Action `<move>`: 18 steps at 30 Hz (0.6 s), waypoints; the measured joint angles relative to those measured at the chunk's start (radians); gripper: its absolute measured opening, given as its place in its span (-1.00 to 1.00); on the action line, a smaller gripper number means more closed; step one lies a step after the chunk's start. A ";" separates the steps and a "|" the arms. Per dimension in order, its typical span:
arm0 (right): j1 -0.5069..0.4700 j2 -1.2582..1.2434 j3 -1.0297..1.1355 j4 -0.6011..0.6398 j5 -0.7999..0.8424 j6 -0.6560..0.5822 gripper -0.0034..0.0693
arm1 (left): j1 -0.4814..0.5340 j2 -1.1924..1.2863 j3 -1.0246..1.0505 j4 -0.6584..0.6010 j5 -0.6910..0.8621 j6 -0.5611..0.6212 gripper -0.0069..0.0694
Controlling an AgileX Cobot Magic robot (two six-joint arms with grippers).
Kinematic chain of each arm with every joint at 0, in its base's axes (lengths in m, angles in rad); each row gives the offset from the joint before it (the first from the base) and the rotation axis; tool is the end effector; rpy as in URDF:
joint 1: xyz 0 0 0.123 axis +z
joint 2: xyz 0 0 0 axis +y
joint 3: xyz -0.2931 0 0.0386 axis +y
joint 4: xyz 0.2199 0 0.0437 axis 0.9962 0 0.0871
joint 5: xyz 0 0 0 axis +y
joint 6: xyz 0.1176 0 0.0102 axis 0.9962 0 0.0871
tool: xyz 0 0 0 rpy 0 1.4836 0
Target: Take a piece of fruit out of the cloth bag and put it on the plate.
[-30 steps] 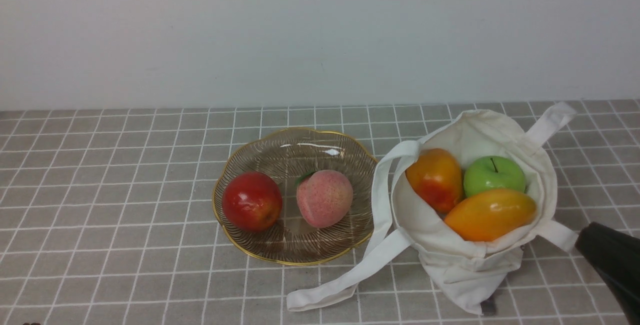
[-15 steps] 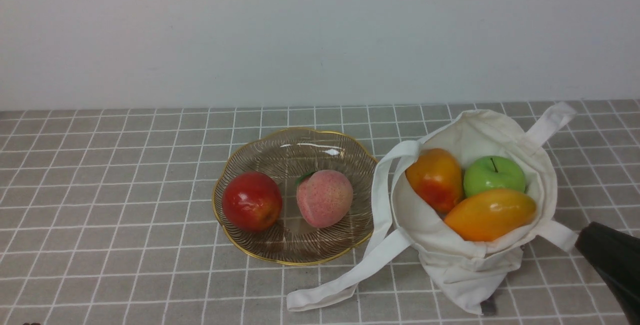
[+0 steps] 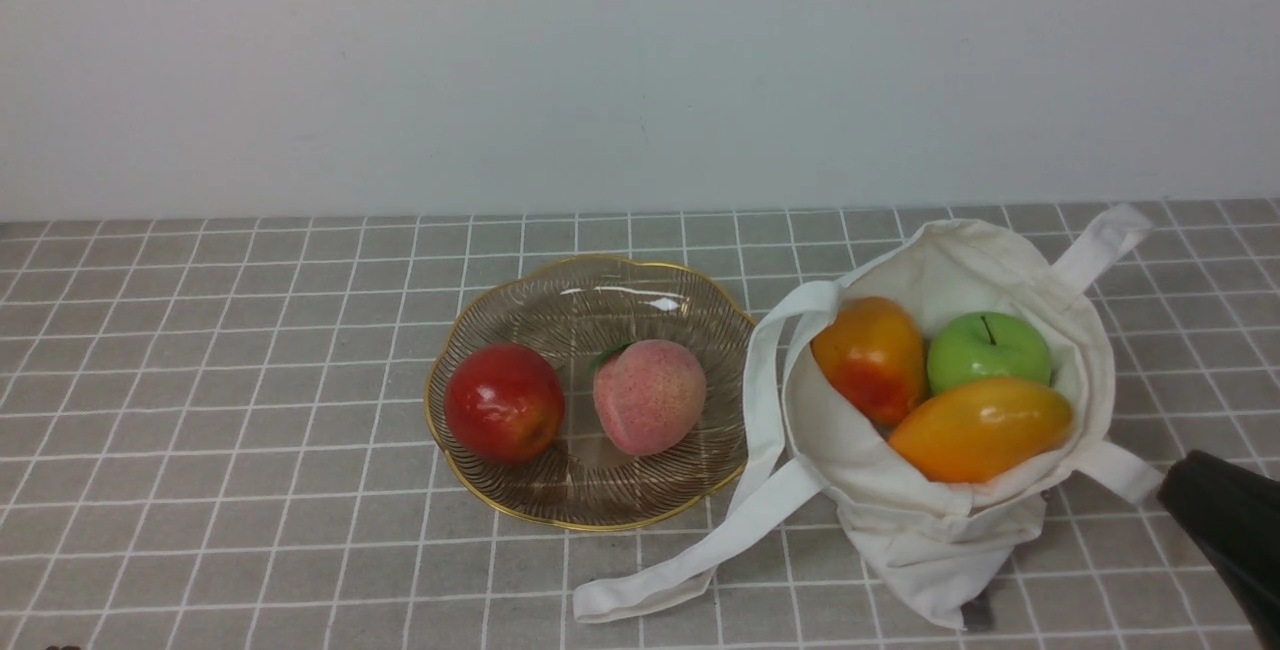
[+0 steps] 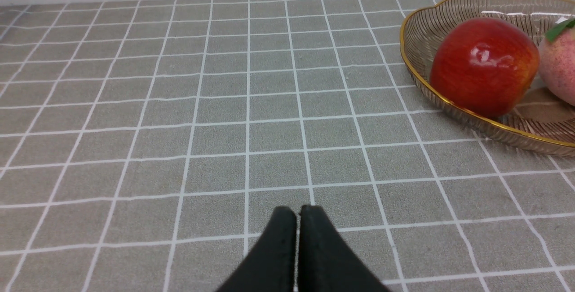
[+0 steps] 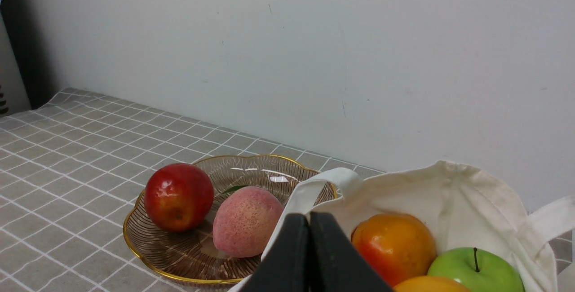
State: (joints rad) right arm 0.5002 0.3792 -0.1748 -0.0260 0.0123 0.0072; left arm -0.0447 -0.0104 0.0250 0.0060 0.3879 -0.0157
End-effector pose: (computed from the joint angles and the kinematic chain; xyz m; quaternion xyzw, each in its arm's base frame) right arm 0.0731 0.0399 0.2502 -0.1927 0.7262 0.1572 0.6409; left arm 0.0392 -0.0015 0.1624 0.0133 0.8092 -0.0152 0.5871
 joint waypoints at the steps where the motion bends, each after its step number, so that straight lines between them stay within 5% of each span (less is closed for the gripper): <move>1: -0.010 -0.017 0.011 0.000 0.004 0.000 -0.94 | 0.000 0.000 0.000 0.000 0.000 0.000 -0.84; 18: -0.307 -0.362 0.200 0.000 0.287 0.008 -0.94 | 0.000 0.000 0.000 0.000 0.000 0.000 -0.84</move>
State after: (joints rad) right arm 0.1930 0.0174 0.0254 -0.0260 0.2990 0.0156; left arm -0.0447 -0.0104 0.0250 0.0060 0.3879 -0.0157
